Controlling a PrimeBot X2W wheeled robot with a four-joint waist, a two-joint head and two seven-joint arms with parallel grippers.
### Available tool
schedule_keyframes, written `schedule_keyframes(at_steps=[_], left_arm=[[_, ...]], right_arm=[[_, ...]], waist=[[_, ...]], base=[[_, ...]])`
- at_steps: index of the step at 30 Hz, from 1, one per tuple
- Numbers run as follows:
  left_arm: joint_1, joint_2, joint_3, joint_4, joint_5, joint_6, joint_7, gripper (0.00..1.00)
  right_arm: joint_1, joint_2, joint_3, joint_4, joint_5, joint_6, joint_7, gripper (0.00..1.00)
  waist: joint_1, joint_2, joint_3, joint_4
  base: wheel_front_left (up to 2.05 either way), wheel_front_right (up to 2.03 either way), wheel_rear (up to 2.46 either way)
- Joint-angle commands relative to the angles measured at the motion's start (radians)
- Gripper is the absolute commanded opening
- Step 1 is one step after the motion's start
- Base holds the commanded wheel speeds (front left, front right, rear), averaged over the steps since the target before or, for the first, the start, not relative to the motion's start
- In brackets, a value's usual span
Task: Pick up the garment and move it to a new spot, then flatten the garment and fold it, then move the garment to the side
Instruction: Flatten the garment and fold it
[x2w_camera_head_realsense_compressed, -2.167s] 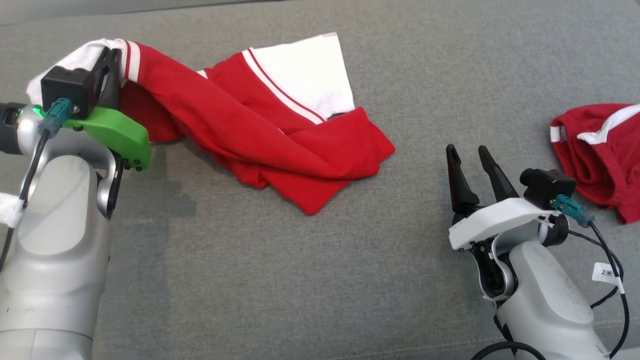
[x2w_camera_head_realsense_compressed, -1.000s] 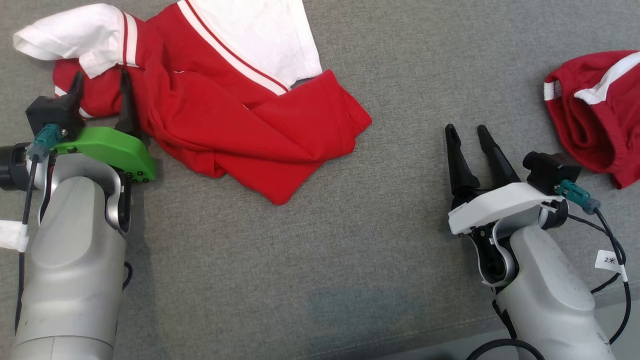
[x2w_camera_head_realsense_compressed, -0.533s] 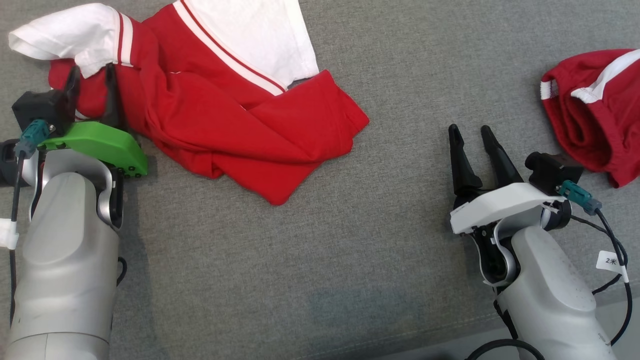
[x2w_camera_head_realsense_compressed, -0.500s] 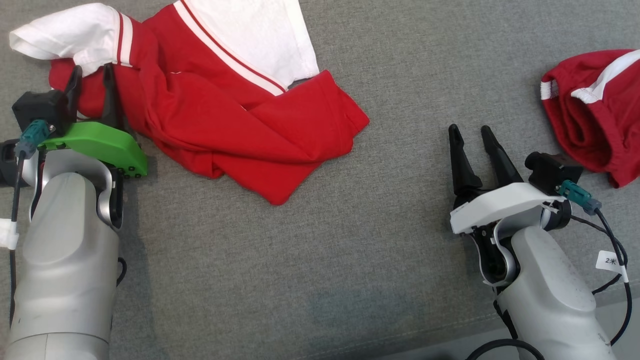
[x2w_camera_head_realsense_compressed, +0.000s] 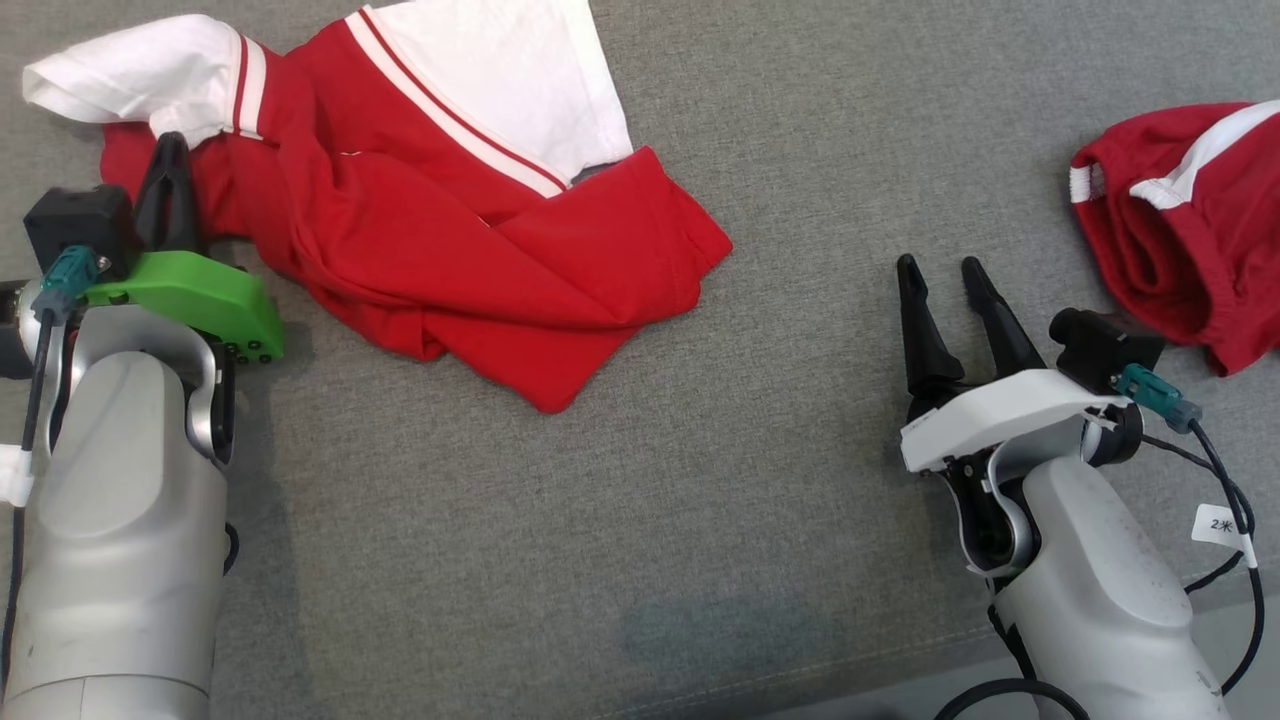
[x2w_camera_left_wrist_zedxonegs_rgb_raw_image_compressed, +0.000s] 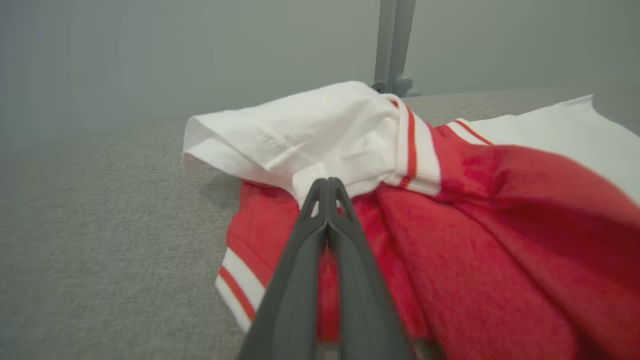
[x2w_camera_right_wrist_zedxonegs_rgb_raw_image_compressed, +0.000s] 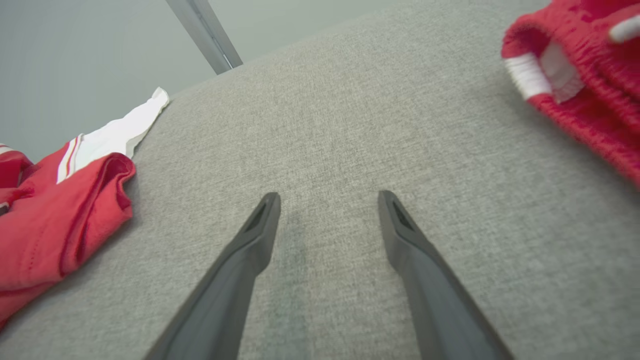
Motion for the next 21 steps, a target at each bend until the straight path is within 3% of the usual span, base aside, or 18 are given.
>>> schedule_keyframes(at_steps=[1, 8, 9, 10, 21], left_arm=[[0.009, 0.011, 0.002, 0.003, 0.007, 0.003, 0.0, 0.0], [0.001, 0.014, 0.015, 0.002, 0.001, -0.004, 0.0, 0.0], [0.0, 0.013, 0.021, 0.006, -0.004, -0.007, 0.0, 0.35], [-0.005, 0.012, 0.034, 0.012, -0.019, -0.015, 0.0, 1.0], [-0.051, 0.001, 0.073, 0.078, -0.072, -0.05, 0.0, 1.0]], right_arm=[[0.011, -0.001, -0.001, -0.002, -0.006, -0.001, 0.002, 1.0], [-0.001, 0.0, 0.005, -0.004, -0.001, -0.001, 0.001, 1.0], [-0.003, 0.001, 0.008, -0.005, 0.0, -0.001, 0.001, 1.0], [-0.001, 0.0, 0.007, -0.006, 0.004, -0.001, 0.001, 1.0], [0.006, 0.0, -0.001, -0.006, 0.007, -0.001, 0.001, 1.0]], waist=[[0.0, 0.0, -0.007, 0.006], [0.0, 0.0, -0.01, 0.012], [0.0, 0.0, -0.009, 0.011], [0.0, 0.0, -0.004, 0.006], [0.0, 0.0, 0.011, -0.026]], base=[[0.0, 0.0, 0.0], [0.0, 0.0, 0.0], [0.0, 0.0, 0.0], [0.0, 0.0, 0.0], [0.0, 0.0, 0.0]])
